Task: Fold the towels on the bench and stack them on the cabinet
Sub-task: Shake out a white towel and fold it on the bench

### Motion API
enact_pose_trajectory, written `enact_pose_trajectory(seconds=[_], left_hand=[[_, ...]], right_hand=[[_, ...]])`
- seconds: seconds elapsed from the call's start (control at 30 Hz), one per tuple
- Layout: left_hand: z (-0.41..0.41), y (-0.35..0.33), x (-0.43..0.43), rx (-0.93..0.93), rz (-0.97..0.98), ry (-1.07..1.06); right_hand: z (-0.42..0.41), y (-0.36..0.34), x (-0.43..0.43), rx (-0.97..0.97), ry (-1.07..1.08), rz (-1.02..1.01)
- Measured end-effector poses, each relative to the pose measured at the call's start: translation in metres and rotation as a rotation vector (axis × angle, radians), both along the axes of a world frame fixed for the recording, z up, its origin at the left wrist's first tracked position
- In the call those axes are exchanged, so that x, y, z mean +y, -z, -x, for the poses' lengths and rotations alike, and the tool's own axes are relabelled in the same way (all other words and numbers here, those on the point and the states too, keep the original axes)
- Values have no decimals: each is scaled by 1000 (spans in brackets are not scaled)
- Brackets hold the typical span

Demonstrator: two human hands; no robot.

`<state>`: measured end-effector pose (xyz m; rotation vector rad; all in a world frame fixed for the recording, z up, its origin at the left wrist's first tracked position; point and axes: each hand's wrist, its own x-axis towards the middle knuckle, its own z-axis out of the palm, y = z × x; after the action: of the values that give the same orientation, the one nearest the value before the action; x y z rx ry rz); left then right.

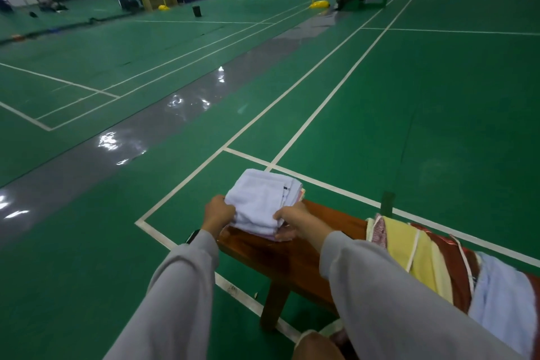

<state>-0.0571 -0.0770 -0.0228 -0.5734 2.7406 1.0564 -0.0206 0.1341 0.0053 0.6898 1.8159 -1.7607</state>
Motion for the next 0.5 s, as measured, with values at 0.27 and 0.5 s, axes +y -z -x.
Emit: enact_pose_trajectory(seconds=[0.27, 0.5], left_hand=[[30, -10, 13, -62, -358, 59], [50, 11, 4, -366, -600, 101]], right_hand=[[34, 36, -6, 40, 80, -75], [62, 58, -7, 10, 155, 58]])
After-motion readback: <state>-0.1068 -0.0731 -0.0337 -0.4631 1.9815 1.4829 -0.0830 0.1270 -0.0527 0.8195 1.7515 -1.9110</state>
